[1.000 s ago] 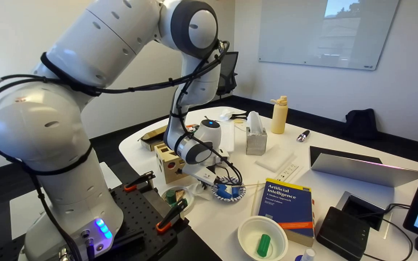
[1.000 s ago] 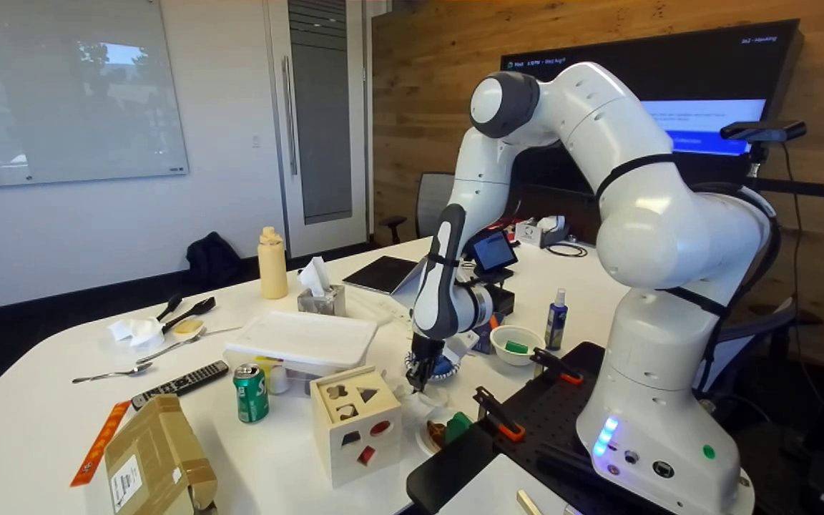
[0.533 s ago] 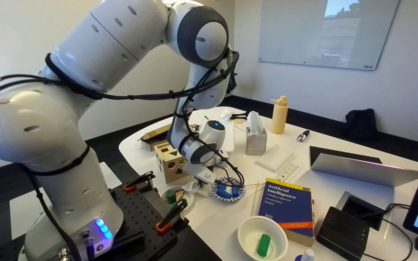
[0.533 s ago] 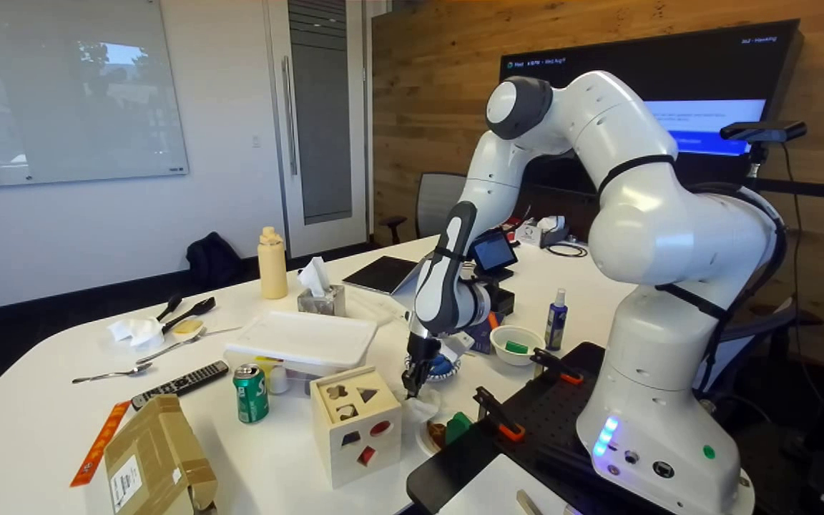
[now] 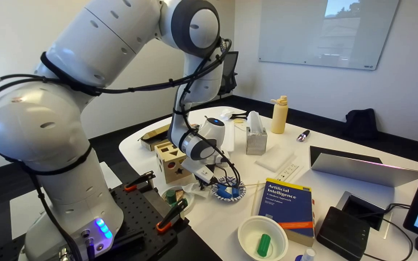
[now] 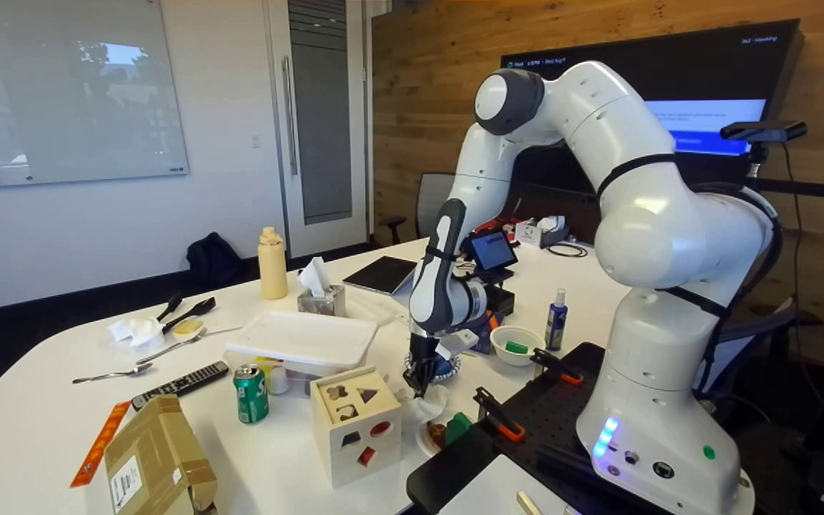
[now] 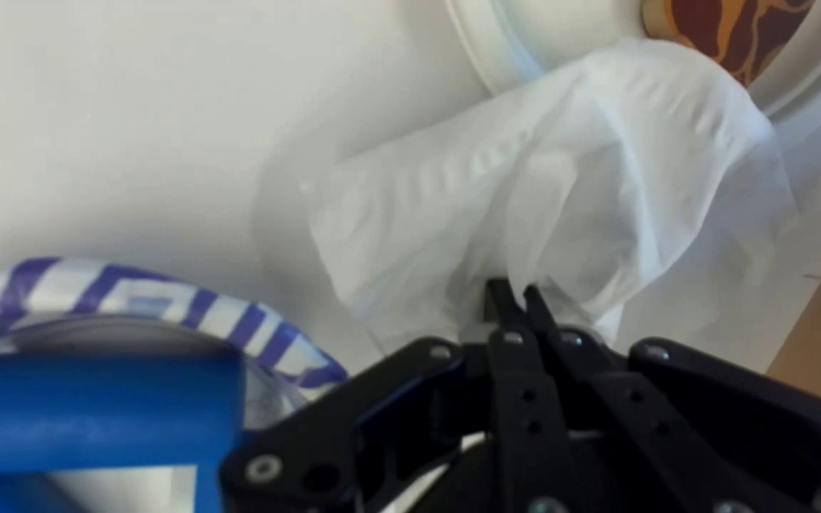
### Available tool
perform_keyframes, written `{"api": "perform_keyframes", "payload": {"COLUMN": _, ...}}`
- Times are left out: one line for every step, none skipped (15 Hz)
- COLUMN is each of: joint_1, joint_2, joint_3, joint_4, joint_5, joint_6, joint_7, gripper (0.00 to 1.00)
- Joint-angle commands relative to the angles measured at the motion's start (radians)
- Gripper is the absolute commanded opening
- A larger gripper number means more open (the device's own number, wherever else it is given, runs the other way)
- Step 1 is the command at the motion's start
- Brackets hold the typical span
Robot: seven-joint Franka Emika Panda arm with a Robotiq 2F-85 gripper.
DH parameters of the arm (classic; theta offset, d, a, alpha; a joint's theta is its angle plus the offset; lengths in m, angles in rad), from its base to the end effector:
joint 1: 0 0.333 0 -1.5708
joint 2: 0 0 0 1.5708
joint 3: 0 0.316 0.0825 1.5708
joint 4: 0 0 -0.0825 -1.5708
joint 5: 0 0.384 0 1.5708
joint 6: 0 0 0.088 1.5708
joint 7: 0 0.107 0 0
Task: Pick up the wipe and clean the part of the table near the box
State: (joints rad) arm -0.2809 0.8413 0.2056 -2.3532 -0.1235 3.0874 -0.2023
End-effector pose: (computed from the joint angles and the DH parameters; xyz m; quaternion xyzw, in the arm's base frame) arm 0.4364 0.0012 -0.0113 -0.9917 -0.0947 0.0297 0.0820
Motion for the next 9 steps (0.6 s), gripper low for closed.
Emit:
{"api": "perform_keyframes", "payload": {"joint_1": 0.143, "joint_2": -0.024, "joint_3": -0.115, "joint_4": -0.002, "joint_5": 0.028, "joint_6": 0.0, "joint_7": 0.069, "gripper": 0.0}}
{"api": "perform_keyframes", "payload": {"joint_1": 0.167, "joint_2": -0.011, "joint_3": -0.132, "joint_4": 0.007, "joint_5": 0.021, "joint_6": 0.023, "joint_7": 0.069, "gripper": 0.0}}
{"api": "perform_keyframes", "payload": {"joint_1": 0.178, "joint_2": 0.003, "joint_3": -0.141, "joint_4": 0.013, "joint_5": 0.014, "joint_6": 0.041, "joint_7": 0.064, "gripper": 0.0}}
{"api": "perform_keyframes", "payload": {"joint_1": 0.185, "joint_2": 0.006, "joint_3": -0.14, "joint_4": 0.014, "joint_5": 0.011, "joint_6": 0.053, "joint_7": 0.06, "gripper": 0.0}}
{"api": "perform_keyframes", "payload": {"joint_1": 0.173, "joint_2": 0.005, "joint_3": -0.126, "joint_4": 0.011, "joint_5": 0.008, "joint_6": 0.064, "joint_7": 0.049, "gripper": 0.0}}
{"api": "perform_keyframes", "payload": {"joint_1": 0.178, "joint_2": 0.003, "joint_3": -0.126, "joint_4": 0.006, "joint_5": 0.006, "joint_6": 0.084, "joint_7": 0.048, "gripper": 0.0}}
{"api": "perform_keyframes", "payload": {"joint_1": 0.17, "joint_2": 0.003, "joint_3": -0.118, "joint_4": -0.001, "joint_5": 0.002, "joint_6": 0.116, "joint_7": 0.043, "gripper": 0.0}}
{"api": "perform_keyframes", "payload": {"joint_1": 0.169, "joint_2": 0.001, "joint_3": -0.116, "joint_4": -0.007, "joint_5": -0.002, "joint_6": 0.145, "joint_7": 0.041, "gripper": 0.0}}
{"api": "perform_keyframes", "payload": {"joint_1": 0.164, "joint_2": 0.001, "joint_3": -0.112, "joint_4": -0.012, "joint_5": -0.006, "joint_6": 0.172, "joint_7": 0.041, "gripper": 0.0}}
